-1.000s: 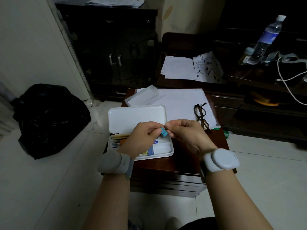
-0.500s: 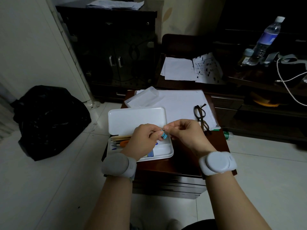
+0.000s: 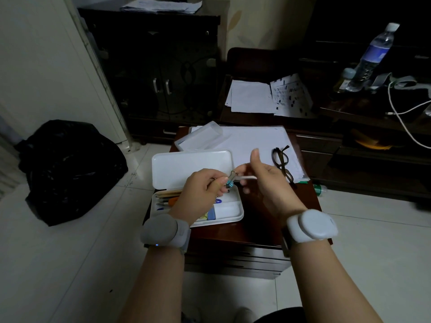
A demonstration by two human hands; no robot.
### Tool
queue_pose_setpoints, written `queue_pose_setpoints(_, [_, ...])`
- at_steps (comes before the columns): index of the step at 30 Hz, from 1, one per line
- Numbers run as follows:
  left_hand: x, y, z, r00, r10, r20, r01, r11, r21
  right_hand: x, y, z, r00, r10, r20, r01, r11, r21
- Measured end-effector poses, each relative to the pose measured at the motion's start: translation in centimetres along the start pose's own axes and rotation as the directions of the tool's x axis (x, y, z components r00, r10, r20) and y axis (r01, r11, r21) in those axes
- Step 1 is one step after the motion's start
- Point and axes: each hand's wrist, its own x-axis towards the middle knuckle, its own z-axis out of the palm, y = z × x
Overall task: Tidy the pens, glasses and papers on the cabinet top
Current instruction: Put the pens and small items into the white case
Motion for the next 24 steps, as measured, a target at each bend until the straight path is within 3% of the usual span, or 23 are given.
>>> queue_pose_setpoints(3, [-0.1, 0.3, 0.0, 0.999, 0.035, 0.026, -0.035, 0.999, -0.028, 0.0, 0.5, 0.2, 0.979, 0.199, 0.045, -0.198, 0.98, -0.038])
queue_pose_setpoints(5, [-0.1, 0.4, 0.1, 0.997, 0.056, 0.051, -0.054, 0.998, -0.04, -0.2, 0.7, 0.3, 0.96, 0.251, 0.122, -0.255, 0.967, 0.02])
queue_pose_setpoints(10, [-0.2, 0.4, -0.1, 0.993, 0.092, 0.072, -0.091, 0.995, -0.028, -0.1, 0.4, -0.1, 0.925, 0.26, 0.277, -0.32, 0.927, 0.196])
queue_pose_setpoints(18, [-0.3, 0.1, 0.0, 0.984, 0.073, 0.164, -0.069, 0.997, -0.031, 0.4, 0.7, -0.8, 0.912, 0.272, 0.307, -0.364, 0.881, 0.301])
queue_pose_setpoints(24, [-0.1, -0.1, 0.0, 0.998, 0.052, 0.04, -0.049, 0.996, -0.07, 0.3, 0.6, -0.9, 0.904, 0.291, 0.313, -0.383, 0.877, 0.29])
